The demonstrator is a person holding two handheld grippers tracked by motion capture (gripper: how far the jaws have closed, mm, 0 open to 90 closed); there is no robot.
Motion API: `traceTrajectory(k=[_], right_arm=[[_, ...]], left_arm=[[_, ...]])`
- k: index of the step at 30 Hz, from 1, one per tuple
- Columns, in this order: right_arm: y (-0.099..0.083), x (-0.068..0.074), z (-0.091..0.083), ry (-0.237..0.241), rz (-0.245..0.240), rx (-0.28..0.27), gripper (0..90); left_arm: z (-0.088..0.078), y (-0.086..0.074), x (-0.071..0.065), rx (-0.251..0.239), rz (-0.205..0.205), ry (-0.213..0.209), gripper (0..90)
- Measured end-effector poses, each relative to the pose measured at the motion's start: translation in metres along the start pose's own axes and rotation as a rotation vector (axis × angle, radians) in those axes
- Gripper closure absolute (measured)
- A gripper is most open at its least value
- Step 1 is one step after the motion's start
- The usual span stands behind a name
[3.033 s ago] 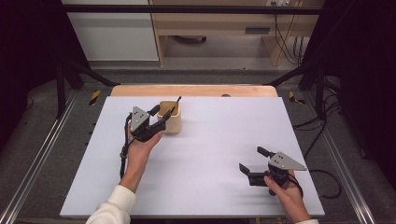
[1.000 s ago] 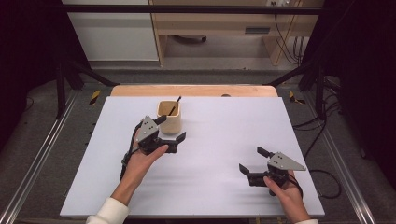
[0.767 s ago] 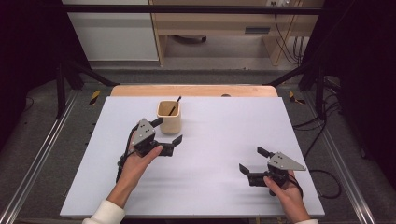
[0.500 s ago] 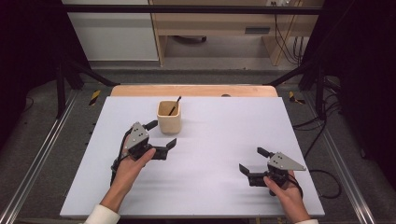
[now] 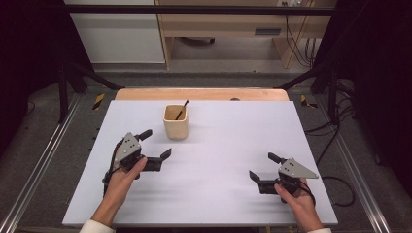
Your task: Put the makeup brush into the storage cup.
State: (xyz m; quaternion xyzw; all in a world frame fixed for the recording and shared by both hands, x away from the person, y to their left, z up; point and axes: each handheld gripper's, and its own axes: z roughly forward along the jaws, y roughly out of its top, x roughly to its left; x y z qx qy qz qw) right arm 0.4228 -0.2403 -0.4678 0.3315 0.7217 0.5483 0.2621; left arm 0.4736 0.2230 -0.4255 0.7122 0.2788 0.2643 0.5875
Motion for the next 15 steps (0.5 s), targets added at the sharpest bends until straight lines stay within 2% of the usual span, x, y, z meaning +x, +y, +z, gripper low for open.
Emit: traceTrajectory(k=[15], right_arm=[[0.000, -0.005, -0.005, -0.027, 0.010, -0.011, 3.2]], left_arm=[[-0.033, -0.011, 0.011, -0.003, -0.008, 0.017, 1.3]])
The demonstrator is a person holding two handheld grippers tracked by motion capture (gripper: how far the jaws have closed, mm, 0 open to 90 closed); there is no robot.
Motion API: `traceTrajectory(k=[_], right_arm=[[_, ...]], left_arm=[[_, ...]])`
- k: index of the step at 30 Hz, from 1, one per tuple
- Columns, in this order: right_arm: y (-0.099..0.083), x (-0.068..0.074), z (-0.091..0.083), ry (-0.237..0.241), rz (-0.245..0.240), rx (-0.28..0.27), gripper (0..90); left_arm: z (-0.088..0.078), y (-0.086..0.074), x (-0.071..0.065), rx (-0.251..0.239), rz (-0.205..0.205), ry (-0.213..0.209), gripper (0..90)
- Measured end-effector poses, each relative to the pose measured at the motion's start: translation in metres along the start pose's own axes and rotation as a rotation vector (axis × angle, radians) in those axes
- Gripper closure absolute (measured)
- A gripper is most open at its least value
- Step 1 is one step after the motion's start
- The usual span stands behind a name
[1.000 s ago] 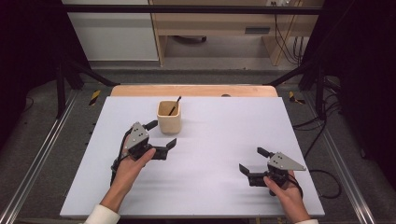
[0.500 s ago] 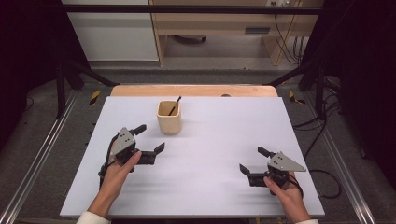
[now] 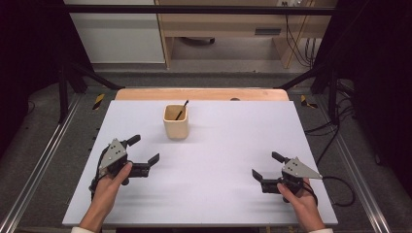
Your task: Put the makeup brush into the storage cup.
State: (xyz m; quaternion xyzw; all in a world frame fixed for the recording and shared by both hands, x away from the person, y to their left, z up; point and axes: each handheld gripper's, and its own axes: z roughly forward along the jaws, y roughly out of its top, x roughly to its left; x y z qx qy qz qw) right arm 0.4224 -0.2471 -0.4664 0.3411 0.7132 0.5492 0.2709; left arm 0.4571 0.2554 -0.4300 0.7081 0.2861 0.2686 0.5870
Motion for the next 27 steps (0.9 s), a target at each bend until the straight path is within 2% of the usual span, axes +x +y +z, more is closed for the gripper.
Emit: traceTrajectory(k=[27], right_arm=[[0.001, -0.001, -0.002, -0.003, 0.003, -0.013, 3.3]], left_arm=[[-0.046, -0.006, 0.010, -0.022, -0.010, 0.060, 1.3]])
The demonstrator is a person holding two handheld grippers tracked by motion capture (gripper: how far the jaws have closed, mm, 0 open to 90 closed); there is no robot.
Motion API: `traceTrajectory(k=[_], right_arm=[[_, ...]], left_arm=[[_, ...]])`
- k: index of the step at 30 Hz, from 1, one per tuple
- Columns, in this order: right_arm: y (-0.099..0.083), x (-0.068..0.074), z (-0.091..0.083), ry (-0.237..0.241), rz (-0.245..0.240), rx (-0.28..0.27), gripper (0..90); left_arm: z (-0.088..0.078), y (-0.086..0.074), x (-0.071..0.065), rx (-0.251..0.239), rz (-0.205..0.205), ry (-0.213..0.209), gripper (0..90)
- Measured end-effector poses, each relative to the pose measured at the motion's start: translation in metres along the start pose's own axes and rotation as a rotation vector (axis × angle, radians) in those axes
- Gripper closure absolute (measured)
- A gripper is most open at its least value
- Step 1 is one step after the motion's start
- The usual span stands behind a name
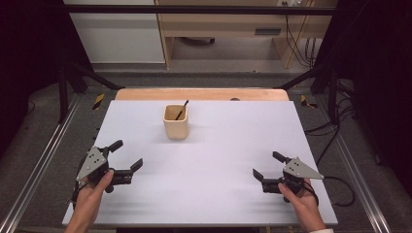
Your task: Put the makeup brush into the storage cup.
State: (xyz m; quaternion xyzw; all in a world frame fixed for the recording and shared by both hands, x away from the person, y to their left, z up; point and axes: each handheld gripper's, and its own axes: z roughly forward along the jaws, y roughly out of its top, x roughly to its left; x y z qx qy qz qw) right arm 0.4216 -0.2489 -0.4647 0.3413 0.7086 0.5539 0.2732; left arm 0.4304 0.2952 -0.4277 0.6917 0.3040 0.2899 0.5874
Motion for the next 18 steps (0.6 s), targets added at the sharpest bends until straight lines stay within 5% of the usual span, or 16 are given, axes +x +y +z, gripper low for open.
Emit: traceTrajectory(k=[18], right_arm=[[0.000, 0.001, 0.001, 0.003, -0.003, 0.004, 3.3]], left_arm=[[-0.026, -0.013, 0.008, -0.041, 0.000, 0.018, 0.7]])
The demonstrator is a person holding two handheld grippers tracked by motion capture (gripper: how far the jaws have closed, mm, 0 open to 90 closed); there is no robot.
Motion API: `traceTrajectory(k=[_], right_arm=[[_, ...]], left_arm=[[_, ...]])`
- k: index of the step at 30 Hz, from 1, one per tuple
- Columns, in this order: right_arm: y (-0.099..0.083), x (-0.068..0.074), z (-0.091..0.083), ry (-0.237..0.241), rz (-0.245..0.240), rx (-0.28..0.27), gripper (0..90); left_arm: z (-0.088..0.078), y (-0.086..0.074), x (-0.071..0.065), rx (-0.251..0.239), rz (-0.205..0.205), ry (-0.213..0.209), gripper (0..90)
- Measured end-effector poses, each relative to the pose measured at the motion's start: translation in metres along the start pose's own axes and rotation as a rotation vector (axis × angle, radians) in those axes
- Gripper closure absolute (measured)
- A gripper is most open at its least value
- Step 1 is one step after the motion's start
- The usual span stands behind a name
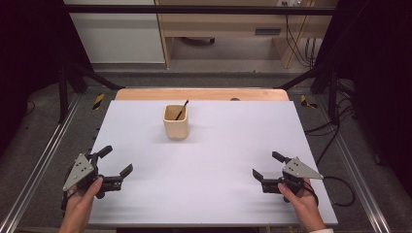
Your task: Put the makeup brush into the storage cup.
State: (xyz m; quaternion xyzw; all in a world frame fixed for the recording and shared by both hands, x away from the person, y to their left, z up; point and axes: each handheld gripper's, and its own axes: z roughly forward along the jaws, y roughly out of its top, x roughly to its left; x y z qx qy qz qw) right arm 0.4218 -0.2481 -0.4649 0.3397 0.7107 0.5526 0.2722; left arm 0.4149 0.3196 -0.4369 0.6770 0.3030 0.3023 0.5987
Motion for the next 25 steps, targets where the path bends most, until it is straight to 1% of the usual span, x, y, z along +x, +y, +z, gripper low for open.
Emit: traceTrajectory(k=[1, 2, 5, 7, 8, 11, 17, 19, 22, 25], right_arm=[[0.000, 0.000, 0.000, 0.001, 0.000, 0.001, 3.3], [0.000, 0.000, 0.000, 0.001, 0.000, 0.001, 3.3], [-0.001, -0.001, 0.000, -0.002, -0.003, 0.005, 3.3], [-0.001, -0.001, 0.000, -0.002, -0.005, 0.006, 3.3], [-0.001, -0.001, 0.000, -0.002, -0.005, 0.006, 3.3], [-0.001, -0.001, 0.001, 0.001, -0.008, 0.008, 3.4], [0.000, 0.000, 0.000, 0.002, -0.005, 0.004, 3.5], [-0.001, -0.001, 0.000, 0.000, 0.000, 0.002, 3.5], [-0.001, -0.001, 0.000, -0.002, -0.001, 0.001, 3.5], [-0.001, -0.001, 0.000, -0.005, 0.002, -0.001, 3.5]], left_arm=[[0.000, -0.001, 0.000, -0.009, 0.001, -0.011, 0.6], [0.000, -0.001, 0.000, -0.009, 0.001, -0.011, 0.6], [-0.001, -0.004, -0.003, -0.023, 0.015, -0.035, 0.5], [-0.001, -0.006, -0.004, -0.026, 0.021, -0.042, 0.5], [-0.001, -0.006, -0.004, -0.026, 0.021, -0.042, 0.5], [-0.003, -0.010, -0.006, -0.057, 0.016, -0.044, 0.1], [-0.004, -0.015, -0.009, -0.052, 0.020, -0.043, 0.1], [-0.002, -0.016, -0.010, -0.056, 0.020, -0.030, 0.1], [-0.002, -0.015, -0.010, -0.064, 0.011, -0.027, 0.1], [-0.001, -0.016, -0.011, -0.058, 0.016, -0.026, 0.2]])
